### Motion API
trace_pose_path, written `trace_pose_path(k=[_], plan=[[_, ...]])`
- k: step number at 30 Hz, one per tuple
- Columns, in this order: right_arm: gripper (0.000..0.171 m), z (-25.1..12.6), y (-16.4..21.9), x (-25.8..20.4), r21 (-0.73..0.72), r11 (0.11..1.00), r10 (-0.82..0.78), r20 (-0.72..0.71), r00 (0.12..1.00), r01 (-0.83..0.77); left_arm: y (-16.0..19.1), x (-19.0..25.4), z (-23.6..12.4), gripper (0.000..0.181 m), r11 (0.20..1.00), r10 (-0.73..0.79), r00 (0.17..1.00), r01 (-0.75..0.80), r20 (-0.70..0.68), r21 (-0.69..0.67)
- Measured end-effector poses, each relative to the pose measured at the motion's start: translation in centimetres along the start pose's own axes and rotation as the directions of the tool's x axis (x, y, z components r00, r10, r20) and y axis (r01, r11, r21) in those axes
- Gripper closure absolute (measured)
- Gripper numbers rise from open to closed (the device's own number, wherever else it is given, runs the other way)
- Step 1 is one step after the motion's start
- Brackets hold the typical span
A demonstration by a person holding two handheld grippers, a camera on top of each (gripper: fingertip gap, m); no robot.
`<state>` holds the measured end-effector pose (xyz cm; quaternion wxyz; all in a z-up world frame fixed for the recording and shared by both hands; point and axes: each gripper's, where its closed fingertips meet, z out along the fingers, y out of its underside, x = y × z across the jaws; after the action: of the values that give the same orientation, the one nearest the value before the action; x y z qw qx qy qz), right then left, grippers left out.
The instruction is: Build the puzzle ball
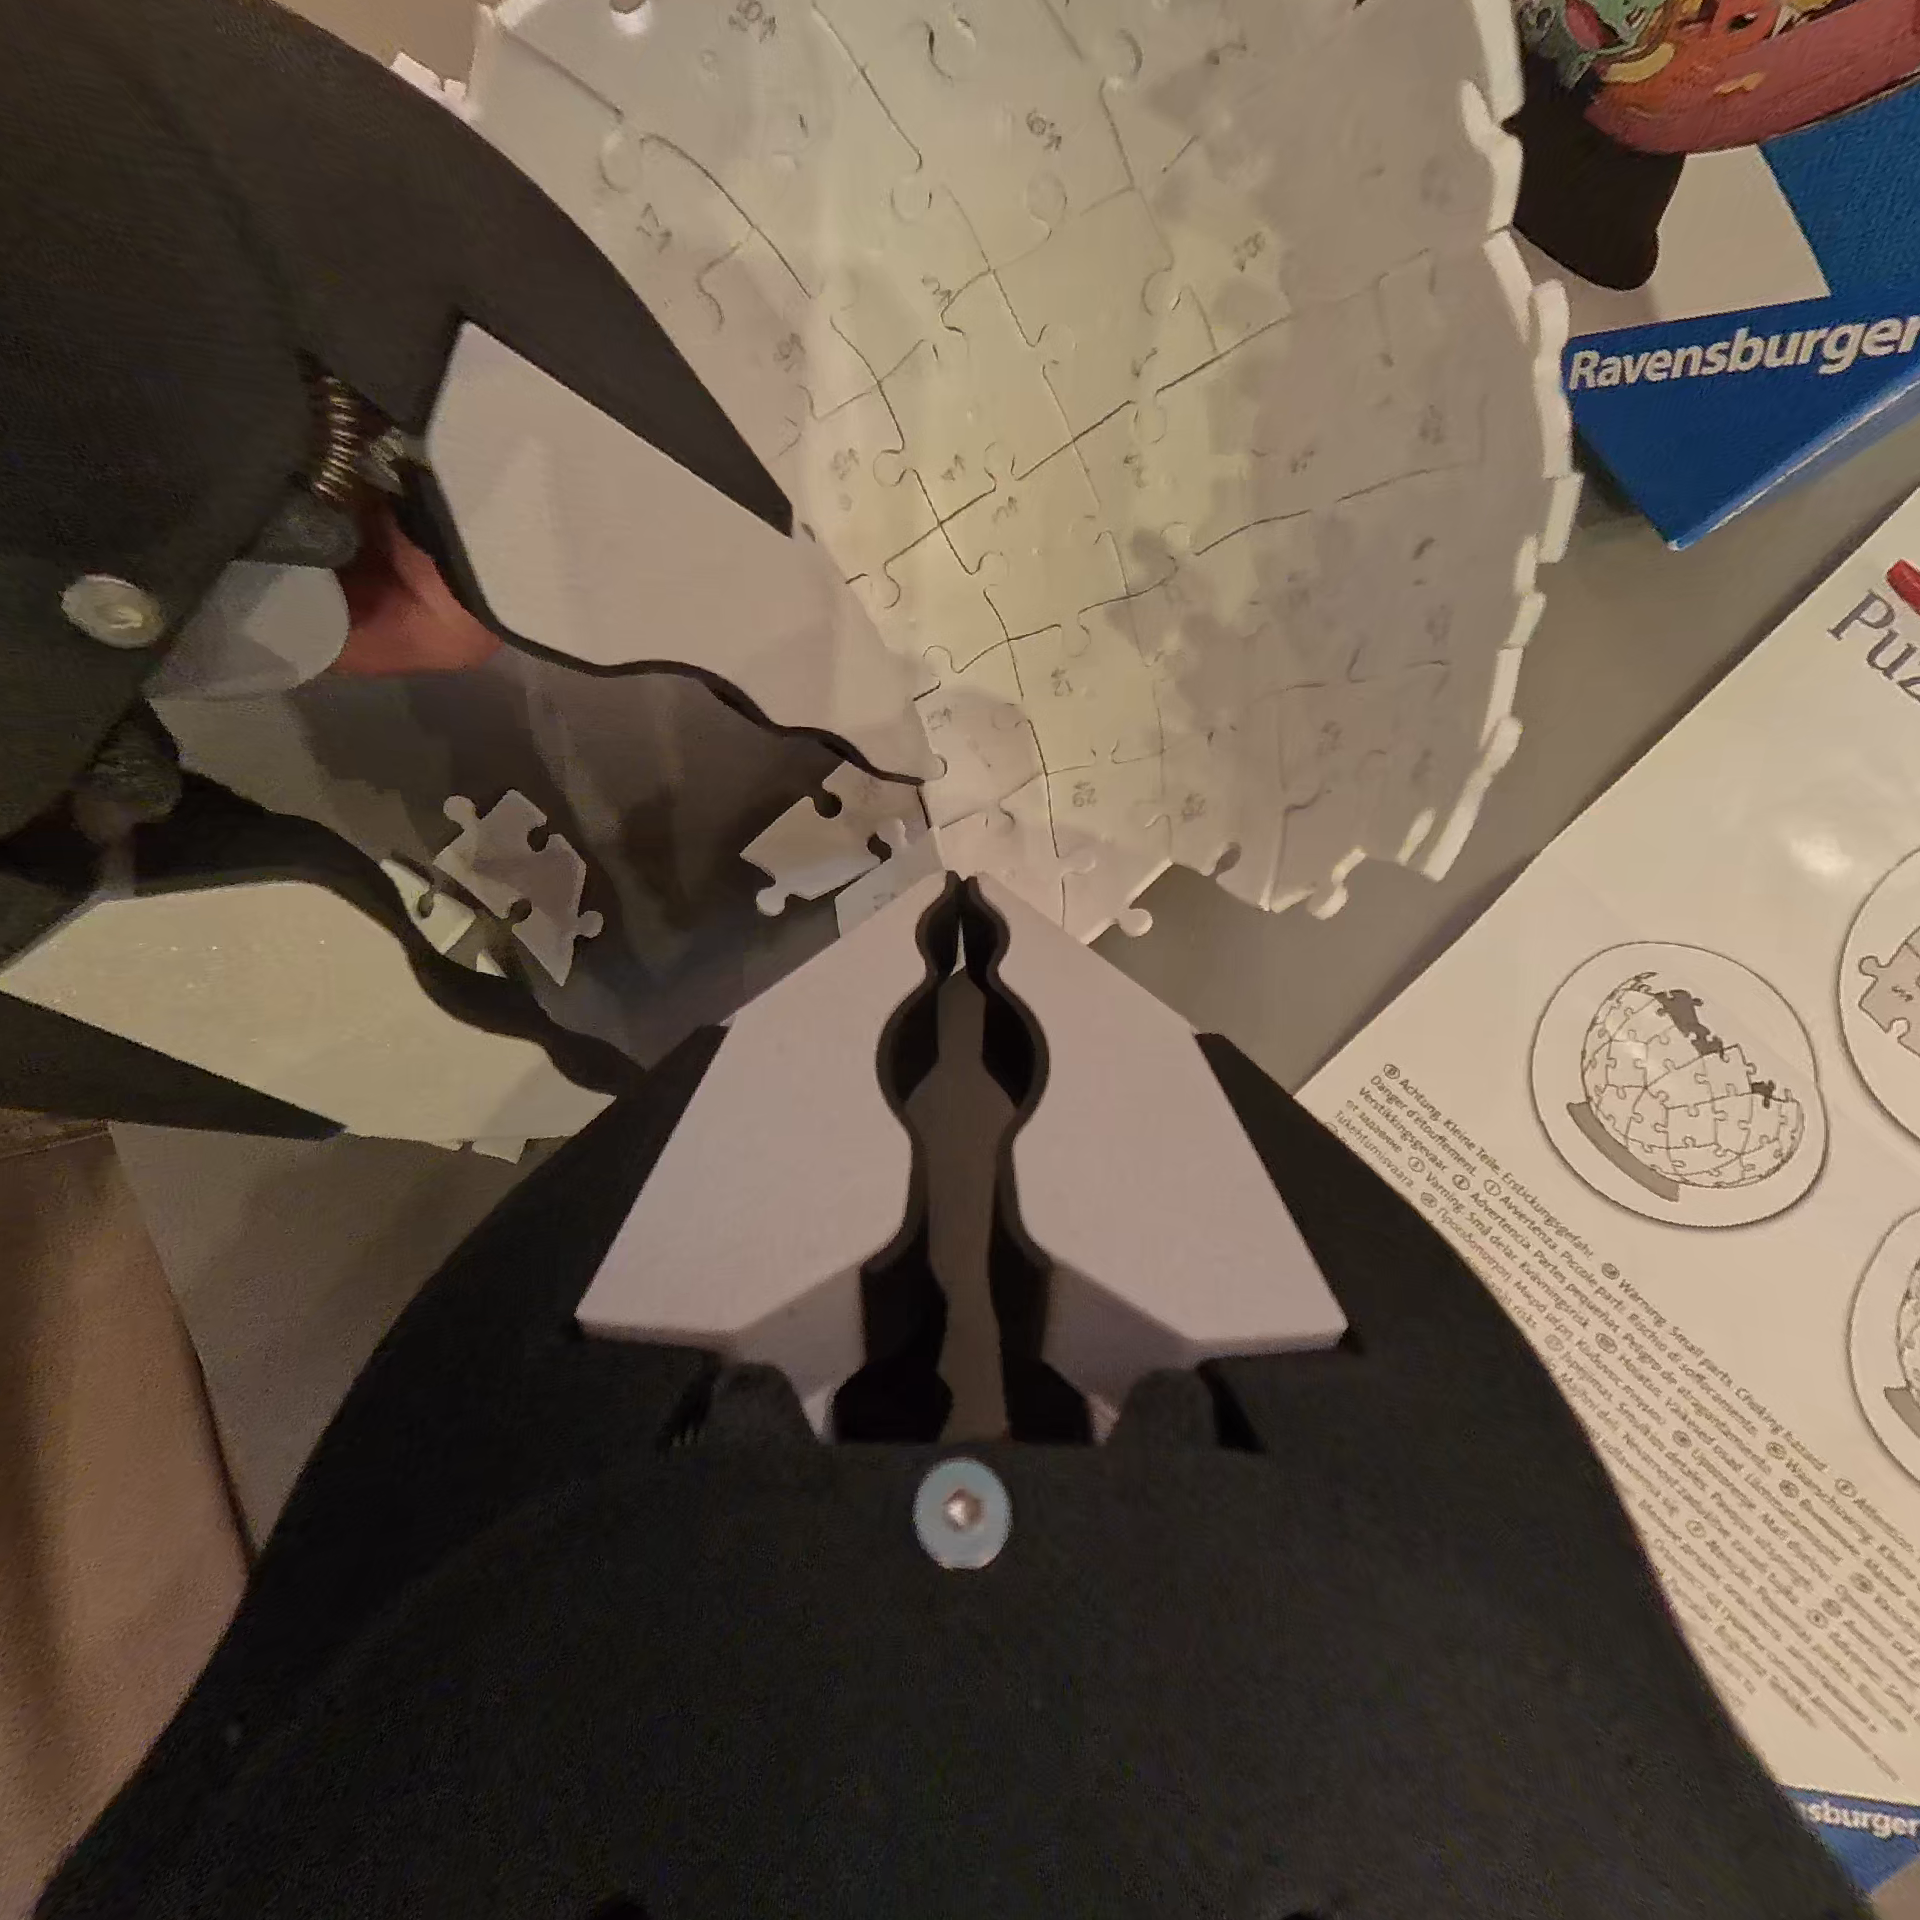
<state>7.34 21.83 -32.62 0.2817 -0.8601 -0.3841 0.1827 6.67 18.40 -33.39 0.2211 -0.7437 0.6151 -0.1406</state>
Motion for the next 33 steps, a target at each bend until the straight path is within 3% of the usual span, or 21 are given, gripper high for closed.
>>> trace_pose_path(k=[8, 14, 19, 23, 28, 33], plan=[[0.171, 0.1, 0.0, 0.1, 0.003, 1.0, 0.0, 0.004, 1.0, 0.0, -1.0, 0.2, -0.9, 0.106, 0.997, 0.019, 1.0, -0.02, 0.019, 0.072], [0.171, 0.0, 0.1, 0.1, 0.001, 1.0, -0.013, 0.001, 1.0, 0.013, -1.8, 0.6, -5.1, 0.114, 0.969, 0.032, 0.996, -0.052, 0.088, 0.24], [0.171, 0.1, 0.0, 0.0, 0.006, 1.0, -0.009, 0.006, 1.0, 0.009, -1.4, -2.2, -9.2, 0.113, 0.913, -0.151, 0.969, 0.061, 0.195, 0.403], [0.171, 0.1, -0.1, -0.3, 0.005, 1.0, -0.021, 0.0, 1.0, 0.021, 0.5, -5.6, -9.1, 0.106, 0.892, -0.306, 0.908, 0.169, 0.285, 0.418], [0.171, 0.2, -0.1, -0.4, 0.006, 1.0, -0.014, -0.002, 1.0, 0.014, 0.9, -7.4, -7.7, 0.102, 0.857, -0.408, 0.881, 0.279, 0.24, 0.434], [0.171, 0.4, -0.2, -0.5, 0.003, 1.0, -0.013, -0.019, 1.0, 0.013, 0.6, -9.2, -6.0, 0.122, 0.86, -0.448, 0.841, 0.312, 0.305, 0.403]])
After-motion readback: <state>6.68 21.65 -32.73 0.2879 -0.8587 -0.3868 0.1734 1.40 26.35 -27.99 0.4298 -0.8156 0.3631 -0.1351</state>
